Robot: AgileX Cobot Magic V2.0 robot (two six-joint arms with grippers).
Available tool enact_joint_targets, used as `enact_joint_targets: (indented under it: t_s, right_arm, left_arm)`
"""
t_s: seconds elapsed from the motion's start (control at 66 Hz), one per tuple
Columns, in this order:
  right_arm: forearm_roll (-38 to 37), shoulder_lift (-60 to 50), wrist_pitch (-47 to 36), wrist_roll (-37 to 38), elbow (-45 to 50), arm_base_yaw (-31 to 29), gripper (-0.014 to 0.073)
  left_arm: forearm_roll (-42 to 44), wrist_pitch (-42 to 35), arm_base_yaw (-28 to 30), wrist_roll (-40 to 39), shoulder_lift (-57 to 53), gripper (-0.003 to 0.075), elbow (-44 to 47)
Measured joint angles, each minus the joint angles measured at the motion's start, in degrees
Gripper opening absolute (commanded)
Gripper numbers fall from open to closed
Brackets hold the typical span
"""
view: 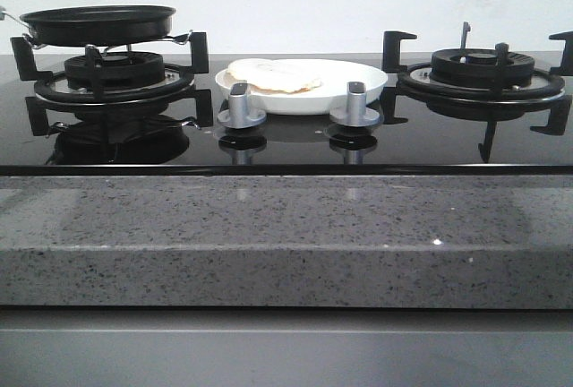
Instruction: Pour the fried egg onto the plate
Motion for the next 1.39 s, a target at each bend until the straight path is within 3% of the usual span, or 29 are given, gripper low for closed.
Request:
enact_joint_targets:
  t_s: [0.212, 0.424, 1.393]
  right_arm:
    - [0.00, 0.00, 0.00, 0.00, 0.00, 0.00, -0.0068]
    - [0.00, 0.00, 0.00, 0.00, 0.00, 0.00, -0.0068]
    - [0.00, 0.00, 0.00, 0.00, 0.00, 0.00, -0.0068]
  left_arm:
    - [0.79, -13.21, 0.14, -2.26, -3.60, -0.0020, 10.42]
    - [-1.89, -22.33, 0.27, -2.26, -4.56, -0.0020, 14.28]
    - [0.18, -23.16, 2.05, -2.26, -4.56, -0.0020, 14.28]
